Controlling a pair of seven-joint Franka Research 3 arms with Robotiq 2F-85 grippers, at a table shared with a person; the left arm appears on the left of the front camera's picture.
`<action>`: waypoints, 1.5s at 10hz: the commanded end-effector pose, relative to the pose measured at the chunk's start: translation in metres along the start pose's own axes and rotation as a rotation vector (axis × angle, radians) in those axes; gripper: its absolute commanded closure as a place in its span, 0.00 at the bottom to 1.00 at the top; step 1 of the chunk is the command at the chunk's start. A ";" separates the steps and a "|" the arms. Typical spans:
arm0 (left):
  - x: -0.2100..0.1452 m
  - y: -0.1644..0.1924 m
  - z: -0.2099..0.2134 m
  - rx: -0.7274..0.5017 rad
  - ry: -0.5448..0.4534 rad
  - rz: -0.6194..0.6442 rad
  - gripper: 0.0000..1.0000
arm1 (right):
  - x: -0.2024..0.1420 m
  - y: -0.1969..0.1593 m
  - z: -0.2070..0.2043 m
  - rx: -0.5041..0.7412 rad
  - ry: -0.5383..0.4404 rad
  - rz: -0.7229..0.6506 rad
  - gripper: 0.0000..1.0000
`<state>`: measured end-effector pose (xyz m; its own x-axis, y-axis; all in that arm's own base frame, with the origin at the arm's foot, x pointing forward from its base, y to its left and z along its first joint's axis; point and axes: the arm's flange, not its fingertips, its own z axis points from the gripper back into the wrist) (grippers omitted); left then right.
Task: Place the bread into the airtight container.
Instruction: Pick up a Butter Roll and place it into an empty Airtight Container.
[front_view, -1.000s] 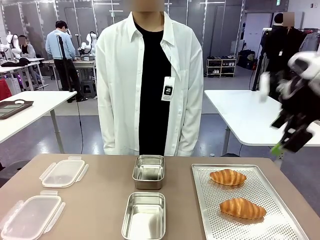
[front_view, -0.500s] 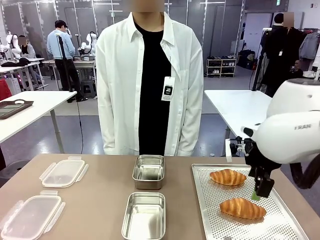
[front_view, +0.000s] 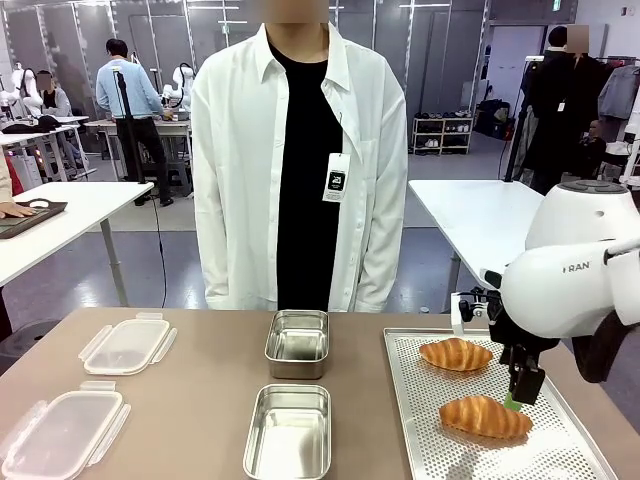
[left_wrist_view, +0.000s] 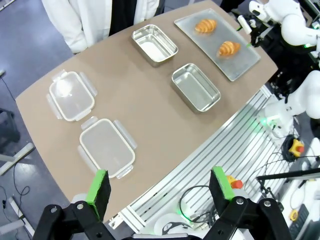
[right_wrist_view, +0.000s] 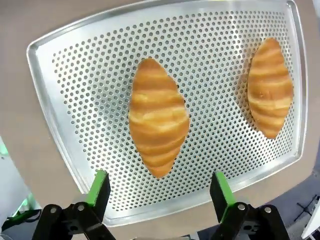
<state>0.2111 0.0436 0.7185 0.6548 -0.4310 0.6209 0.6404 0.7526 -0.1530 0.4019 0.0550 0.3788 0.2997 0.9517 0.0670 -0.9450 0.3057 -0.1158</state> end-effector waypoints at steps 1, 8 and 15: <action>0.002 0.001 0.001 0.008 0.004 -0.012 0.00 | 0.006 -0.014 -0.009 0.033 -0.048 0.044 0.00; 0.002 0.001 0.001 0.008 0.004 -0.012 0.00 | 0.019 -0.022 -0.048 0.083 -0.003 0.062 0.00; 0.002 0.001 0.001 0.008 0.004 -0.012 0.00 | 0.022 -0.028 -0.083 0.126 0.020 0.031 0.00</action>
<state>0.2111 0.0436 0.7186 0.6548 -0.4310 0.6209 0.6404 0.7526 -0.1529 0.4394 0.0694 0.3044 0.2768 0.9604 0.0320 -0.9608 0.2771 -0.0064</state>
